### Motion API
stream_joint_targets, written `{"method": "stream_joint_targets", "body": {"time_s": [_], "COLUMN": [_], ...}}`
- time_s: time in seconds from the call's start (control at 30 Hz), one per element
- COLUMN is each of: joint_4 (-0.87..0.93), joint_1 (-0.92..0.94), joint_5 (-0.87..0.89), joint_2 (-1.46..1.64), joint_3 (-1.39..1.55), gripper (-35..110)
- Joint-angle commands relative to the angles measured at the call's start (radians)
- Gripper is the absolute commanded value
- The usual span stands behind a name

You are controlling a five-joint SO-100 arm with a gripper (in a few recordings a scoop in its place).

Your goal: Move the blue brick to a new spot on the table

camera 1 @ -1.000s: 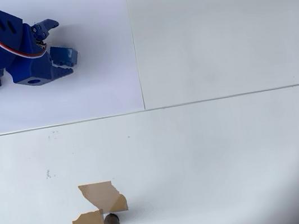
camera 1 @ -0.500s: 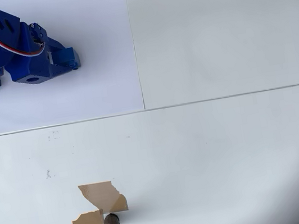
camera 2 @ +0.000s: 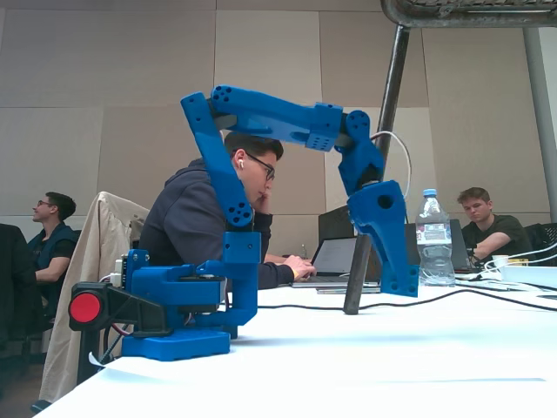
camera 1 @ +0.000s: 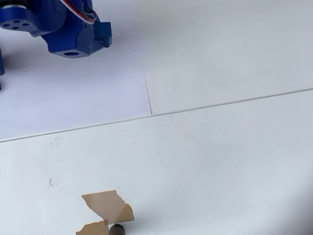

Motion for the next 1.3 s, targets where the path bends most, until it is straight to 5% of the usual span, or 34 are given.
{"method": "stream_joint_targets", "body": {"time_s": [0.0,0.4,0.63,1.27], "joint_4": [0.043,0.253,0.555,0.528], "joint_1": [-0.014,-0.077,-0.080,-0.041], "joint_5": [0.043,0.161,0.204,0.215], "joint_2": [-0.120,-0.483,-0.920,-1.327], "joint_3": [-0.331,-0.848,-1.574,-1.898], "gripper": [0,1,3,0]}}
